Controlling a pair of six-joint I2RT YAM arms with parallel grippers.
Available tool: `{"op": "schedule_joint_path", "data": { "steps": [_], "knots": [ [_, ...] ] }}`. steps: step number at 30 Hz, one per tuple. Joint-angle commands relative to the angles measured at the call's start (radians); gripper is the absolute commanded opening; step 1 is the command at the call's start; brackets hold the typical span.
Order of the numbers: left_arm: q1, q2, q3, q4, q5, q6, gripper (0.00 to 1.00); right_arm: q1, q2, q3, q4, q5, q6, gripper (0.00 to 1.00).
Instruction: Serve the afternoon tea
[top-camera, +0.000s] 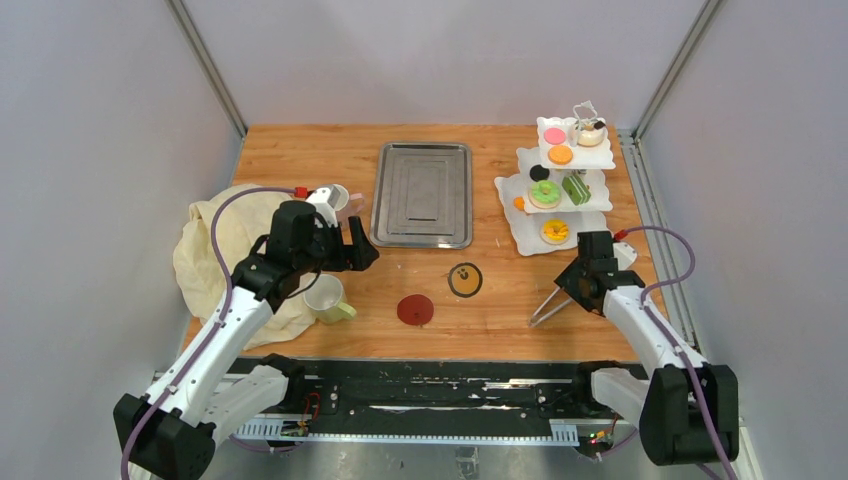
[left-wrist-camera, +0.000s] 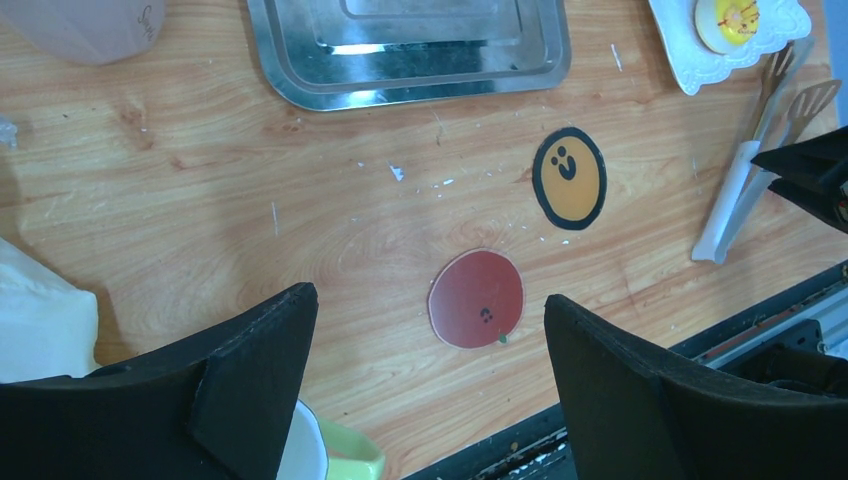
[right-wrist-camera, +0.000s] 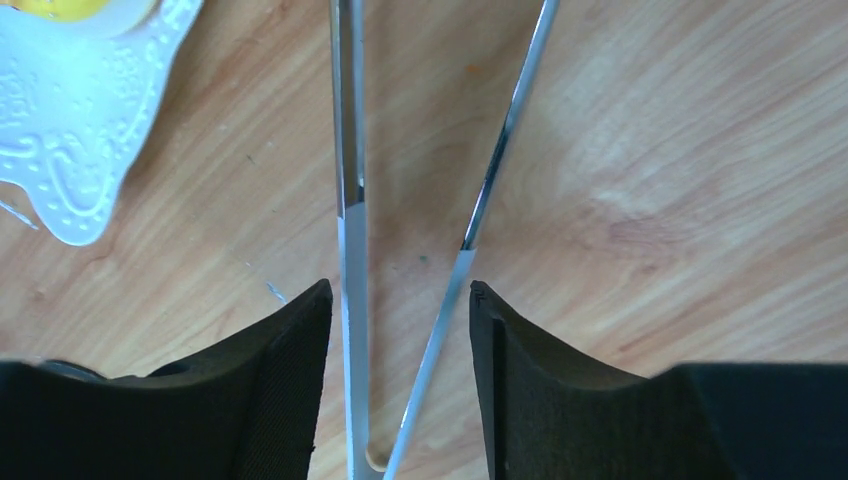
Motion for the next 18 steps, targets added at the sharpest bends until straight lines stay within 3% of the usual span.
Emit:
{"op": "schedule_joint_path", "data": {
  "steps": [1,7,11,18],
  "knots": [
    [0.004,-0.016,0.028,0.008,0.001,0.01,0.88,0.034,0.053,0.034,0.102,0.005,0.093,0.54],
    [0.004,-0.063,0.021,-0.003,-0.04,0.008,0.88,0.034,-0.005,0.081,0.031,0.012,0.051,0.71],
    [0.003,-0.065,0.031,-0.027,-0.042,0.019,0.88,0.035,-0.163,0.099,-0.01,-0.02,-0.086,0.73],
    [-0.056,-0.049,0.032,0.001,-0.143,0.043,0.89,0.036,-0.319,0.183,-0.087,-0.296,-0.414,0.74]
  ]
}}
